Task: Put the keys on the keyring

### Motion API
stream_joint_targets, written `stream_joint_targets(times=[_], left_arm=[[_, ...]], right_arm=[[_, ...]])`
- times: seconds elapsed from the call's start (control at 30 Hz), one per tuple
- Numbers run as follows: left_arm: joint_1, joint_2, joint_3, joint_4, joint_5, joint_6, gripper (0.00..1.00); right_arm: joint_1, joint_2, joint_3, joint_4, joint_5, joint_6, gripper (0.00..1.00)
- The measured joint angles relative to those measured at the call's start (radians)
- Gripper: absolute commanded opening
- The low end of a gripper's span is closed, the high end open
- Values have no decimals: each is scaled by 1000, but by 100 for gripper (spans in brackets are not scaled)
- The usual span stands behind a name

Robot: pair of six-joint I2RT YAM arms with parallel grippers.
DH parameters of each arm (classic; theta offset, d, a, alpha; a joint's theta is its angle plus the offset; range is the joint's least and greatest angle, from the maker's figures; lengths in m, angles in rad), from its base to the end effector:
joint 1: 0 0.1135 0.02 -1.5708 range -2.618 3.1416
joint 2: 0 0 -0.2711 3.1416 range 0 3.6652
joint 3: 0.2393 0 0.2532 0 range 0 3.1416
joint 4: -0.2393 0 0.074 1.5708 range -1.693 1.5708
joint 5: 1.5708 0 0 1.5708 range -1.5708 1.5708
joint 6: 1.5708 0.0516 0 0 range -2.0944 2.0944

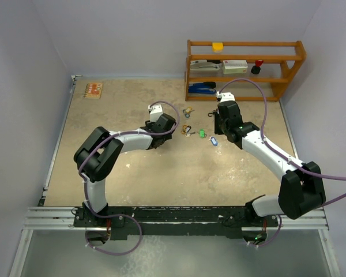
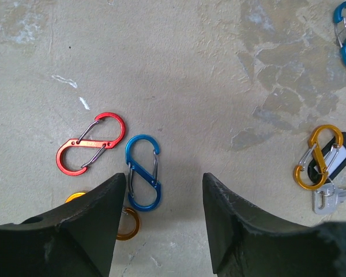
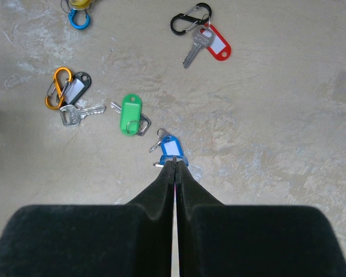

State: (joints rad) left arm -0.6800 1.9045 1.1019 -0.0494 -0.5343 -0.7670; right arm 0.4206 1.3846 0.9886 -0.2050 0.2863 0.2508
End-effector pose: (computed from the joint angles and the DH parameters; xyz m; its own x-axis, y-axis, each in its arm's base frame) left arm 0.3282 -0.2316 0.1453 -0.6160 -0.2700 -0.7401 -0.2042 0.9620 -0.1810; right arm 0.2997 0.1181 0.2706 -0.5445 0.0173 -0.8386 -0.0453 0.9977 0.0500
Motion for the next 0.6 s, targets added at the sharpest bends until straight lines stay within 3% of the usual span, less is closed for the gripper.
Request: stream_joint_targets(times=[0.6], left_arm=[[-39, 47, 39, -65, -160, 1, 49]], right_arm=[[0, 0, 0, 0, 0, 0, 0]])
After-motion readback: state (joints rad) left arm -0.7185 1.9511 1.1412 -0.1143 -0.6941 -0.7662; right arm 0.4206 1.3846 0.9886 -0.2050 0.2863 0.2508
